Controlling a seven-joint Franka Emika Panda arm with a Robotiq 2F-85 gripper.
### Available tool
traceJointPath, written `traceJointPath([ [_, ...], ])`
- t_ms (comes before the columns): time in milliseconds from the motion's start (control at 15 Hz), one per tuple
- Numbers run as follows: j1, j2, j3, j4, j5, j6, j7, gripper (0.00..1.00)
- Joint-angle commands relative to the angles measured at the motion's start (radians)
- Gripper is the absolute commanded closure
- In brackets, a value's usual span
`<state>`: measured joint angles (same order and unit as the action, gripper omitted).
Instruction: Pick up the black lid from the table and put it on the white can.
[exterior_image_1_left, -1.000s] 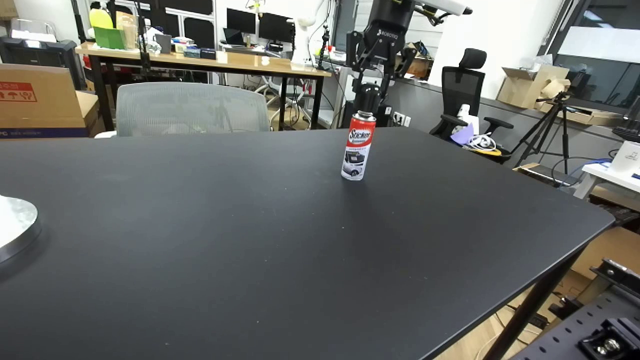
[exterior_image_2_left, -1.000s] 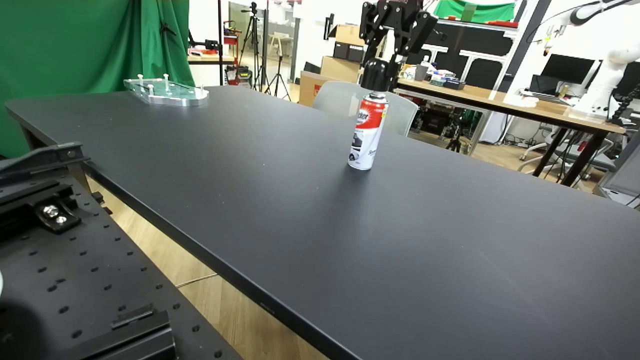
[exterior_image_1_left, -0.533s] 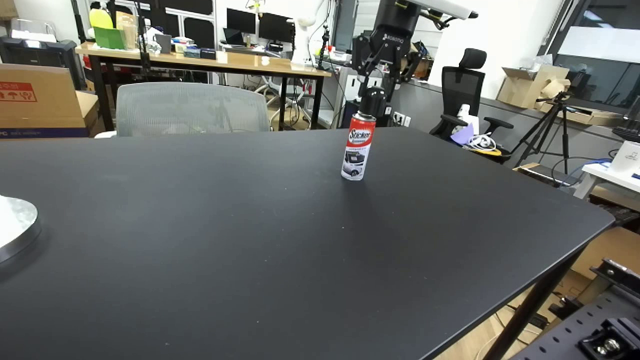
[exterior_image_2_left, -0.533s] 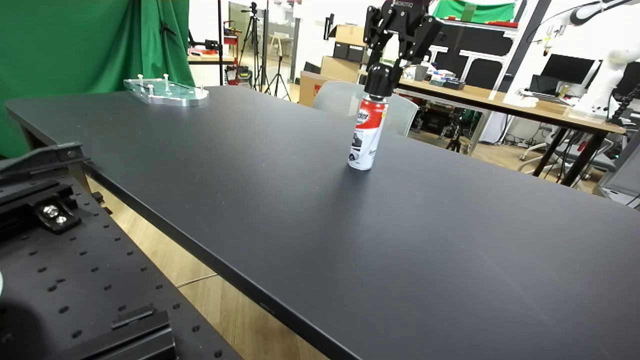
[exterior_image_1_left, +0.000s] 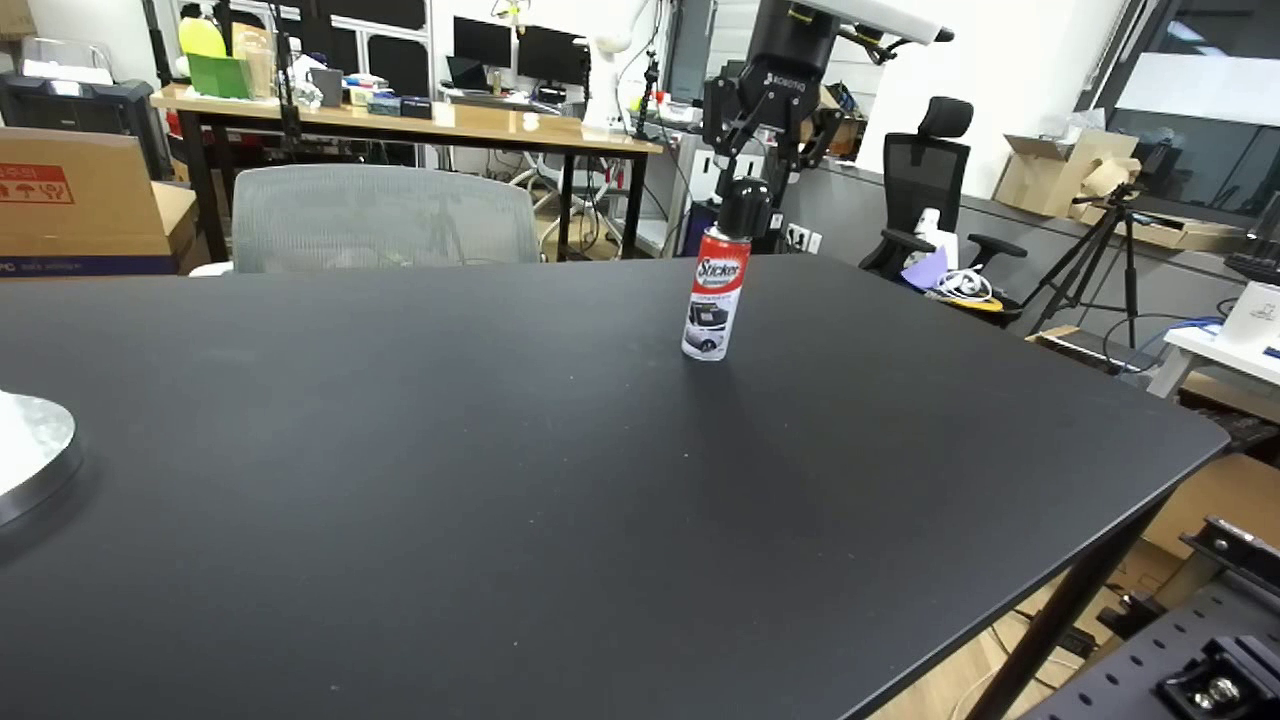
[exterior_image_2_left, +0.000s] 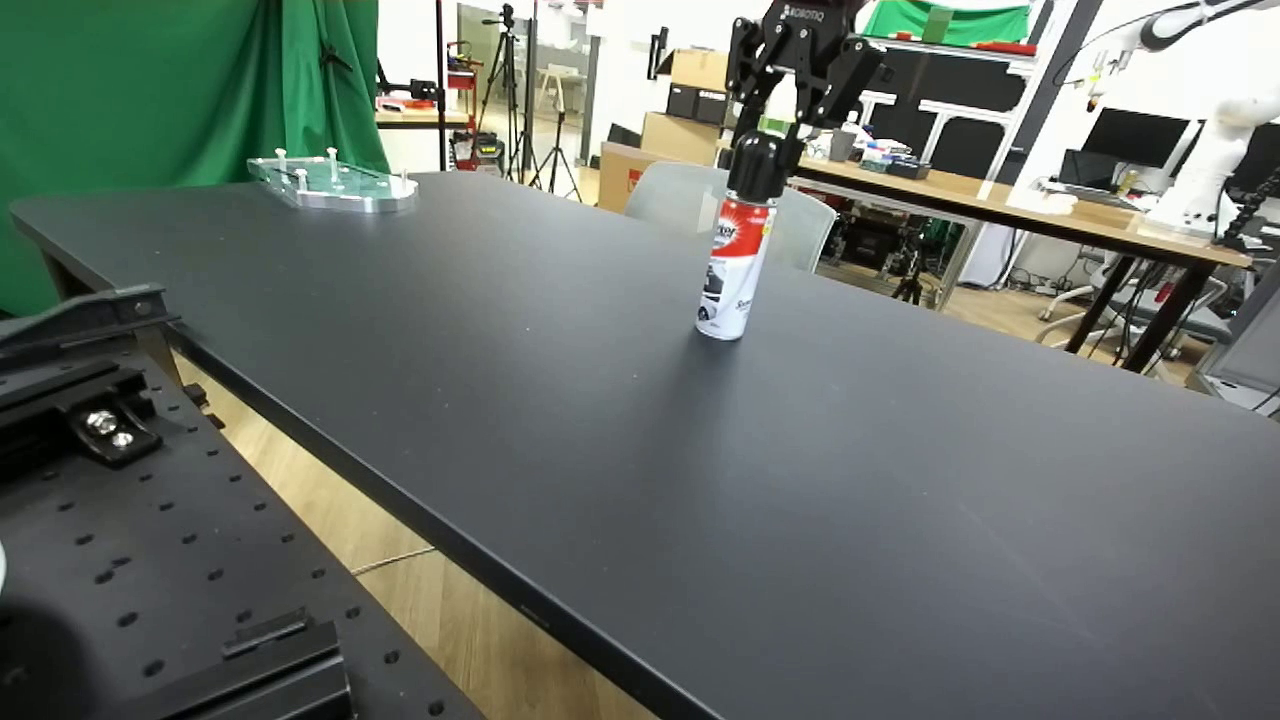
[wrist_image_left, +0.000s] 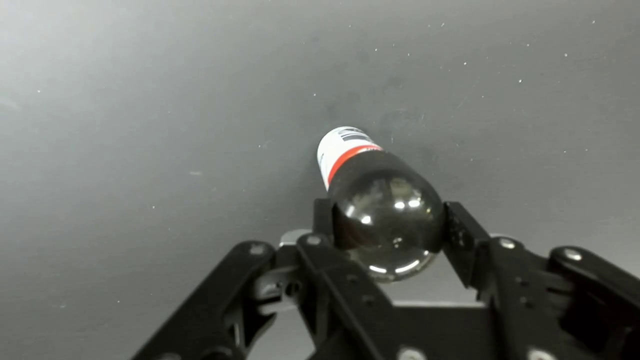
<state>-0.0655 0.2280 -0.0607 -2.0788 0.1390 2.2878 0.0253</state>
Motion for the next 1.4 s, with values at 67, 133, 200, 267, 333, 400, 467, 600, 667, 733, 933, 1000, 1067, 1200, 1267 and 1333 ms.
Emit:
traceJointPath([
  [67, 0.000, 0.003, 0.003, 0.003, -0.006, 0.025, 0.009, 0.68],
  [133, 0.001, 0.002, 0.005, 0.002, -0.006, 0.036, 0.005, 0.68],
  [200, 0.002, 0.003, 0.006, 0.001, -0.006, 0.043, 0.003, 0.68],
  [267, 0.002, 0.004, 0.006, 0.001, -0.006, 0.050, 0.002, 0.68],
  [333, 0.002, 0.005, 0.008, 0.001, -0.003, 0.055, -0.002, 0.68],
  [400, 0.002, 0.007, 0.010, 0.002, 0.001, 0.057, -0.005, 0.68],
  [467, 0.002, 0.008, 0.011, 0.002, 0.002, 0.062, -0.006, 0.68],
  [600, 0.001, 0.011, 0.015, 0.003, 0.009, 0.060, -0.010, 0.68],
  [667, 0.001, 0.012, 0.016, 0.003, 0.011, 0.058, -0.010, 0.68],
  [733, 0.000, 0.013, 0.017, 0.003, 0.012, 0.056, -0.009, 0.68],
  [933, -0.001, 0.015, 0.017, 0.002, 0.013, 0.055, -0.007, 0.68],
  [1000, -0.001, 0.016, 0.016, 0.002, 0.013, 0.054, -0.007, 0.68],
  [1067, -0.004, 0.015, 0.018, 0.002, 0.021, 0.051, -0.012, 0.34],
  [1200, -0.004, 0.014, 0.019, 0.002, 0.024, 0.048, -0.015, 0.11],
  [1267, -0.004, 0.012, 0.019, 0.001, 0.024, 0.049, -0.016, 0.05],
  [1333, -0.004, 0.010, 0.020, 0.001, 0.026, 0.049, -0.018, 0.01],
])
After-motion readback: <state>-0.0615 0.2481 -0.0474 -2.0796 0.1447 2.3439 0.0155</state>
